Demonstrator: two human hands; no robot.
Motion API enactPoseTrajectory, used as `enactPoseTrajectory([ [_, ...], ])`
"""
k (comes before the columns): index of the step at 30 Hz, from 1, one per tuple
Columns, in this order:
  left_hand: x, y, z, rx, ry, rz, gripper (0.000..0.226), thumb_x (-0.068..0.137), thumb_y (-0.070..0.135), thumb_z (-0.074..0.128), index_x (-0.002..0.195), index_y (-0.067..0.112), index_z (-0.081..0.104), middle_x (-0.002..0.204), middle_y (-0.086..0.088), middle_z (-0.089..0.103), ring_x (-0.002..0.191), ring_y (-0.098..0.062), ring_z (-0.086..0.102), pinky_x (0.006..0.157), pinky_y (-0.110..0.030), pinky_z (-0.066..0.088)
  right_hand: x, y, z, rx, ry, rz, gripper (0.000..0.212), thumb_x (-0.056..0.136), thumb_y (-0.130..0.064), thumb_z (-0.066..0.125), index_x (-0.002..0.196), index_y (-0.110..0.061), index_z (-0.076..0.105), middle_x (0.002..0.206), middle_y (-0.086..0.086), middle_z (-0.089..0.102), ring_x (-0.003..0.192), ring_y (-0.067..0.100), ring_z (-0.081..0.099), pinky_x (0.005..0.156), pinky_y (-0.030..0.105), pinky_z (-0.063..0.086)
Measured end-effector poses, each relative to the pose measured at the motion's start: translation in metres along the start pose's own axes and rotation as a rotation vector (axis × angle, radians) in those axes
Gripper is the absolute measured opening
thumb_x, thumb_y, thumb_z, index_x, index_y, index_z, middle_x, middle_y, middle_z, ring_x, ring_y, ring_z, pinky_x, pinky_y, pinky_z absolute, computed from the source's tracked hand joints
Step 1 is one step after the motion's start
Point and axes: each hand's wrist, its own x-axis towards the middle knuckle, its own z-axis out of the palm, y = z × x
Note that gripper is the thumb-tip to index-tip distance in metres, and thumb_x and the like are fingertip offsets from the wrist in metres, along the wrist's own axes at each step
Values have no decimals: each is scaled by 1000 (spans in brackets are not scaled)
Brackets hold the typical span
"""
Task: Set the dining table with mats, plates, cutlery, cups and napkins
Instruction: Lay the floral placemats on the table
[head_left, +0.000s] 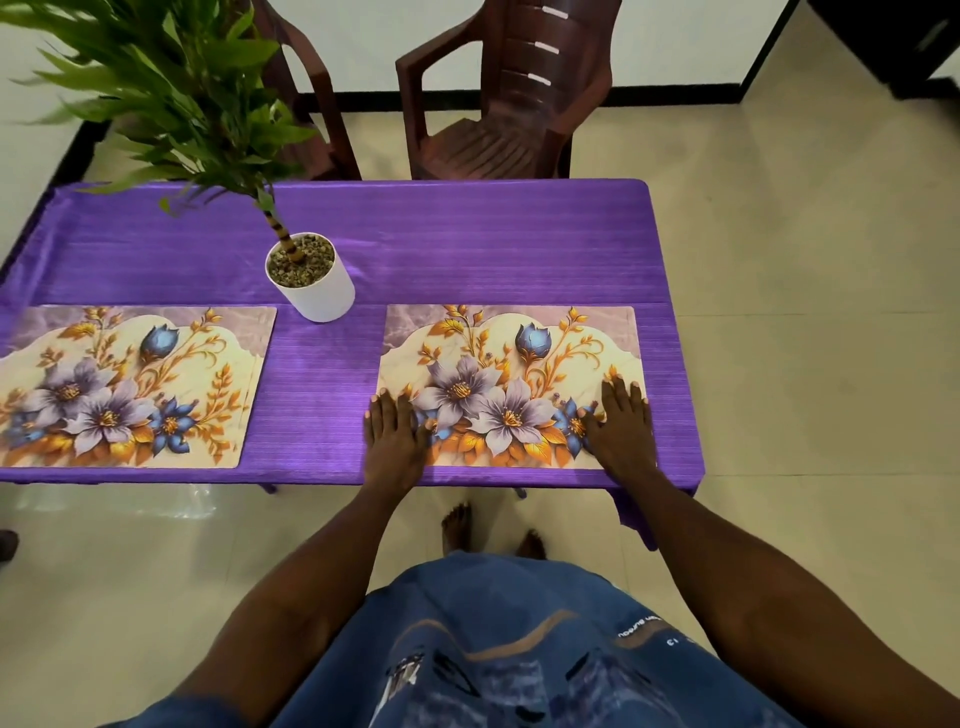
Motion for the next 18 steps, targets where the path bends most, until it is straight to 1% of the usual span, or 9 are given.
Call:
enactPoseTrajectory([
  [3, -1, 1, -1, -2, -21, -6, 70, 103, 47, 28, 157, 12, 1, 163, -16, -6, 150, -34, -10, 118, -44, -7, 0, 0, -3, -6, -17, -3, 66, 103, -45, 33, 156, -14, 12, 164, 6, 3, 151, 28, -3, 121, 44, 1],
  [7, -1, 1, -4, 11, -38, 22, 72, 104, 44, 33, 156, 8, 0, 162, -19, -6, 149, -37, -11, 119, -48, -4, -2, -1, -6, 41, -8, -21, 67, 102, -45, 35, 156, -14, 10, 164, 7, 3, 151, 27, -3, 122, 43, 2],
  [10, -4, -1, -8, -74, 28, -3, 70, 104, 42, 32, 156, 8, 2, 163, -17, -5, 150, -33, -11, 119, -44, -4, -6, -7, -6, 87, 35, -57, 68, 102, -46, 37, 156, -13, 12, 164, 7, 6, 151, 26, 0, 123, 42, 2],
  [13, -10, -1, -16, -164, 108, -49, 65, 105, 38, 32, 155, 4, 7, 163, -19, 0, 150, -33, -7, 122, -44, -2, -9, -23, -4, 96, 84, -104, 68, 101, -49, 33, 155, -11, 17, 163, 8, 10, 151, 26, 4, 122, 40, 1],
  [15, -15, -4, -21, -173, 124, -21, 64, 105, 35, 35, 154, 0, 11, 162, -22, 3, 150, -35, -3, 122, -45, 1, -10, -39, -1, 115, 110, -149, 69, 99, -48, 33, 154, -8, 22, 162, 10, 16, 151, 27, 9, 123, 40, 6],
  [17, -18, -14, -28, -178, 140, -7, 63, 105, 35, 35, 153, -1, 16, 161, -22, 7, 151, -35, 1, 121, -41, 1, -11, -62, 4, 133, 148, -194, 62, 100, -37, 43, 151, -4, 29, 159, 14, 25, 149, 30, 18, 122, 41, 13],
  [18, -18, -20, -31, -182, 156, -3, 62, 105, 35, 35, 152, -2, 20, 161, -22, 11, 150, -35, 6, 121, -41, 3, -12, -73, 6, 143, 182, -217, 58, 99, -32, 47, 147, -2, 35, 155, 17, 32, 146, 33, 25, 121, 42, 19],
])
